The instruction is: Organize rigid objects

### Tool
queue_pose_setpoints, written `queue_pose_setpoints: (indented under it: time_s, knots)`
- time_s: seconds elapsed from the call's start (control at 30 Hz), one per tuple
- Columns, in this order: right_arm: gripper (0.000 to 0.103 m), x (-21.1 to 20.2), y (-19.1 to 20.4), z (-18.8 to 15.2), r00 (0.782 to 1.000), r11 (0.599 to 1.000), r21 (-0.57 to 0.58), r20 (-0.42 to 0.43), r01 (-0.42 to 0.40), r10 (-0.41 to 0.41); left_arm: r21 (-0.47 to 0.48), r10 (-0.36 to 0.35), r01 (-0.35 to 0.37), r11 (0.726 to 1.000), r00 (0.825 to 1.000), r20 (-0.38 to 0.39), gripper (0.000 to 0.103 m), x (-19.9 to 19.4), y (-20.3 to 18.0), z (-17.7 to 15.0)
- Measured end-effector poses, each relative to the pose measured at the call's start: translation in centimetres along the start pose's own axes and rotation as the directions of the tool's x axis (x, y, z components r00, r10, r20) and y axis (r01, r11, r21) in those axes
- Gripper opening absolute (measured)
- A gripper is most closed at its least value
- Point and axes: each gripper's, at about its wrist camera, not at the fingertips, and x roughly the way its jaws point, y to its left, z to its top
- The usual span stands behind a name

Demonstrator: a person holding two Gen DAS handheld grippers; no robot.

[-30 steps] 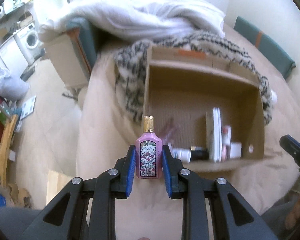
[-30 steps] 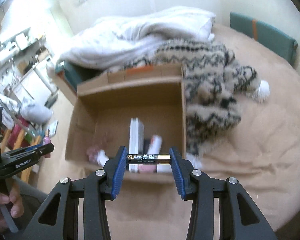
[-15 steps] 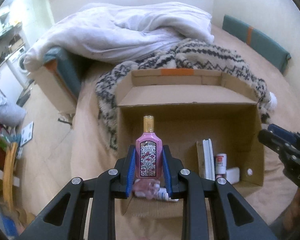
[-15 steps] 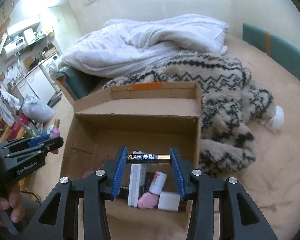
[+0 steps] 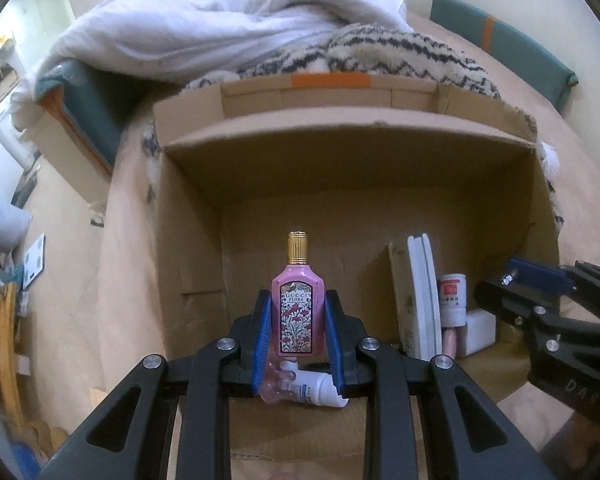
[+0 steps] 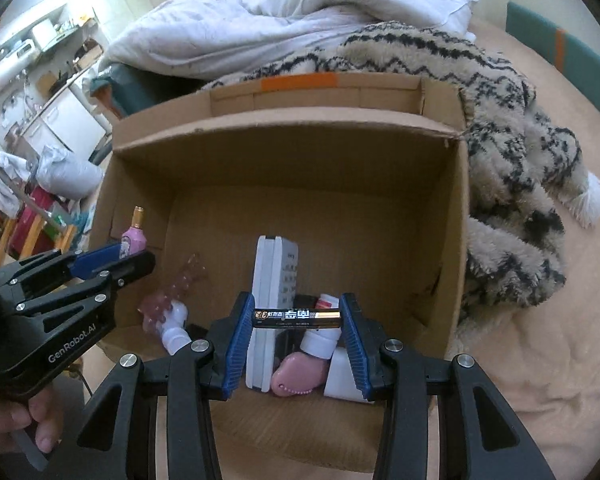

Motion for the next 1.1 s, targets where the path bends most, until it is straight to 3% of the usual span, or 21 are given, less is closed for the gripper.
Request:
queue_pose_setpoints:
  time_s: [0.27,0.47,0.5,0.53,0.57,0.63,0.7,0.77,0.9,0.97,1.1]
  knots:
    - [0.045,1.4,-0.2,-0.3,0.998,1.000,0.021,-0.062,-0.003,0.004,-0.009,0.009,-0.009,1.000,0.999,-0.034,0.023,1.0,0.2,-0.2]
    - [0.046,0.6,0.0,-0.1,0.999,0.999,0.033,-0.024,-0.022,0.023,-0.012,0.018,-0.018,1.000,1.000,-0.010,0.024,0.3,0.2,-0.2]
    - [0.051,0.4,-0.1,0.0,1.000,0.999,0.038,-0.016,-0.025,0.025,-0.014,0.013,-0.013,1.000,1.000,0.001,0.027,0.1,0.3,-0.1]
    - [0.061,0.2,-0.2,0.1,1.000,0.999,0.046,-0.003,-0.028,0.028,-0.015,0.003,-0.002,1.000,1.000,0.014,0.039,-0.3,0.2,0.0]
    - [0.065,-0.2,-0.3,0.2,0.999,0.998,0.056,0.014,-0.032,0.031,-0.016,0.001,0.000,1.000,1.000,0.024,0.059,-0.6,0.3,0.0]
    - [0.071,-0.9,-0.7,0.4,0.999,0.996,0.077,0.041,-0.038,0.035,-0.025,0.001,0.001,1.000,0.999,0.050,0.075,-1.3,0.4,0.1]
    - [0.080,-1.5,-1.2,0.6,0.997,0.994,0.103,0.069,-0.040,0.033,-0.040,-0.003,0.006,0.999,0.998,0.063,0.075,-1.8,0.7,0.3]
    - [0.101,-2.0,-1.7,1.0,0.994,0.989,0.138,0.100,-0.058,0.045,-0.063,-0.006,0.011,0.998,0.997,0.072,0.080,-2.4,1.2,0.3]
    - [0.103,-3.2,-2.4,1.3,0.984,0.971,0.199,0.143,-0.136,0.108,-0.134,-0.038,0.051,0.990,0.994,0.099,0.089,-3.9,2.7,0.4]
    - [0.103,-3.9,-2.3,1.5,0.980,0.970,0.206,0.173,-0.129,0.093,-0.159,-0.063,0.080,0.984,0.992,0.111,0.098,-4.9,3.6,0.3]
    - [0.103,-5.3,-1.3,1.8,0.981,0.984,0.162,0.191,-0.069,0.037,-0.193,-0.169,0.176,0.965,0.984,0.052,0.099,-5.6,4.7,0.3]
